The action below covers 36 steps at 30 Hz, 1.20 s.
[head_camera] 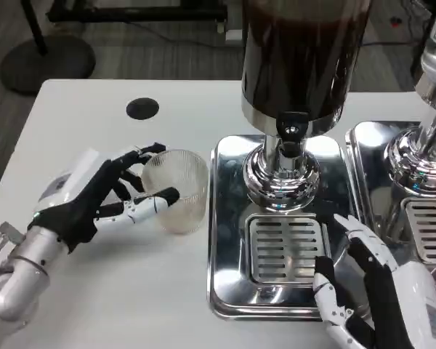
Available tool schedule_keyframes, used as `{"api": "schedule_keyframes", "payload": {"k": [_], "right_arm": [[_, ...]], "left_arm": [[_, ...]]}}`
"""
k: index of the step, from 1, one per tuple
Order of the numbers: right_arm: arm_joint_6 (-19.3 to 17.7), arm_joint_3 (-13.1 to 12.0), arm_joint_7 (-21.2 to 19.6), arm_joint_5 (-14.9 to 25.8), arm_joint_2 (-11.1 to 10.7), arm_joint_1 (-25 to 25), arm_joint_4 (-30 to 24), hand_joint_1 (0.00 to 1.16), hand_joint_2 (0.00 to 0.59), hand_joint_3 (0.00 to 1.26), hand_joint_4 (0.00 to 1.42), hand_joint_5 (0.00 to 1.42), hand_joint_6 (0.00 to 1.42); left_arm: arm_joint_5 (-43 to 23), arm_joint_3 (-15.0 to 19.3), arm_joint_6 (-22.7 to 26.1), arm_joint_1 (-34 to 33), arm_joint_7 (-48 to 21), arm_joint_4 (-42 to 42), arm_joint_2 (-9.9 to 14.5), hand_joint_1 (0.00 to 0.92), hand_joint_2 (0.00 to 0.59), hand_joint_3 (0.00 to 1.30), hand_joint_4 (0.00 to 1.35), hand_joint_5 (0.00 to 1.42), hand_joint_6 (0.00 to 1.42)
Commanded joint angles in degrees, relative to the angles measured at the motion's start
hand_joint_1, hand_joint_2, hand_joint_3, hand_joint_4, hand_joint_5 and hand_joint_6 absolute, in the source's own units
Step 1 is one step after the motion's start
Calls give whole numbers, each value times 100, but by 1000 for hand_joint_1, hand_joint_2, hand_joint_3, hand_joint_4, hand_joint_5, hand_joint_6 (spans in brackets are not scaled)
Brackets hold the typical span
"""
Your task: Grasp the cup under the faucet to collect the drink, then remove the cup.
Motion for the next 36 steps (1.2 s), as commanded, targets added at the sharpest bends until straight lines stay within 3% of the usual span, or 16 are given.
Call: {"api": "schedule_keyframes", "payload": {"k": [1,7,17,30,36], "right_arm": [[-81,-28,33,35,53,10,29,366,495,250,164,152,307],[-91,-20,30,2,86,16,38,360,494,250,164,157,311],[-108,-13,83,-18,104,94,-61,354,493,250,171,158,319],[-198,-15,166,59,155,83,-10,347,493,259,174,165,358],[-223,-44,217,155,180,82,27,358,484,263,174,172,388]], "left_arm": [[214,-138,118,-7,164,-3,144,83,42,0,1,110,188],[357,-324,494,-91,16,54,171,2,16,0,0,1,62],[425,-573,920,-350,-506,139,-36,0,0,0,0,0,0],[433,-601,821,-384,-104,128,-151,0,4,0,0,0,1],[430,-601,672,-362,152,138,-151,4,30,0,0,0,71]]}}
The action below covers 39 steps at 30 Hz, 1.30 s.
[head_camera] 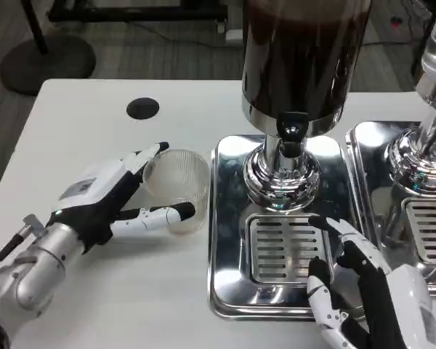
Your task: Grasp the cup under the faucet to collect the drink, then remove the cup.
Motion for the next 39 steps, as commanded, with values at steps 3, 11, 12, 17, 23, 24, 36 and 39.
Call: {"api": "schedule_keyframes", "payload": {"k": [3,11,12,17,23,24,36,39], "right_arm": [[-101,-61,86,185,30,-7,54,360,484,263,174,177,390],[-108,-106,157,286,21,6,57,364,484,263,178,183,394],[-105,-109,174,311,22,10,58,364,484,263,180,183,394],[-111,-127,276,493,31,14,90,367,479,263,187,206,398],[-121,-116,330,586,49,-5,101,369,479,263,189,209,416],[-125,-116,349,613,55,-5,105,369,479,263,191,211,417],[-180,-164,509,765,35,-5,104,370,479,263,210,249,440],[-190,-180,537,784,35,2,103,370,479,263,210,254,441]], "left_arm": [[-70,60,-292,12,229,57,-74,36,52,0,0,19,121],[-151,121,-477,6,68,171,-184,166,115,119,87,197,299],[-158,133,-483,6,22,187,-190,171,121,136,104,212,318],[-190,156,-504,35,3,198,-179,184,146,217,200,312,422],[-225,176,-574,68,31,189,-162,202,171,269,264,412,525],[-232,181,-590,73,30,184,-162,201,173,278,276,441,545],[-123,137,-691,142,497,125,-181,250,226,343,344,555,664],[-149,153,-722,175,571,129,-184,245,236,353,357,575,681]]}}
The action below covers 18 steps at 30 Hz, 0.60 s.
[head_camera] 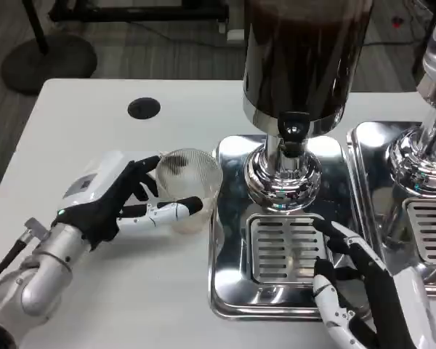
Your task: Grasp the cup under the faucet to collect the drink, then remove the cup.
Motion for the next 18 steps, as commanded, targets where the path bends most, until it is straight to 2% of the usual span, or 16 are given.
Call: {"api": "schedule_keyframes", "payload": {"k": [1,11,18], "right_arm": [[-105,-56,67,43,10,4,44,371,479,263,210,256,441],[-137,-97,104,41,37,3,41,371,479,263,210,260,445],[-151,-104,111,60,62,-12,55,371,479,263,210,260,445]], "left_arm": [[22,5,-135,124,165,-14,-20,237,241,359,365,584,685],[-43,78,-282,232,331,-57,-25,215,251,366,381,626,737],[-242,358,-535,334,284,-140,-57,212,253,366,386,640,751]]}}
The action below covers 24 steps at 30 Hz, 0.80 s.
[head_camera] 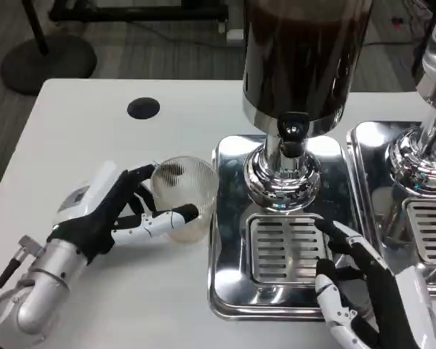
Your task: Grasp the cup under the faucet to collect the drink, then remove the cup.
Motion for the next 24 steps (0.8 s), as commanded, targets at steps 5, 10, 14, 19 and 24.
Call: {"api": "schedule_keyframes", "payload": {"k": [5,10,14,19,24], "right_arm": [[-134,-29,40,62,54,-44,82,371,479,263,210,260,445],[-141,-36,37,59,64,-29,71,371,479,263,214,261,445],[-149,-48,40,64,72,-15,63,371,479,263,218,261,446],[-170,-55,29,52,93,-20,57,371,479,263,219,261,446],[-174,-71,10,37,120,-2,29,371,482,263,220,261,442]], "left_arm": [[-331,375,-390,96,31,-180,-31,212,254,366,389,641,754],[-441,471,-489,131,-36,-211,-35,211,255,366,388,642,749],[-495,505,-565,126,-121,-237,-57,211,255,366,387,642,750],[-510,488,-612,61,-281,-271,-182,211,256,366,395,642,745],[-475,438,-599,-33,-449,-291,-341,210,255,366,396,642,745]]}}
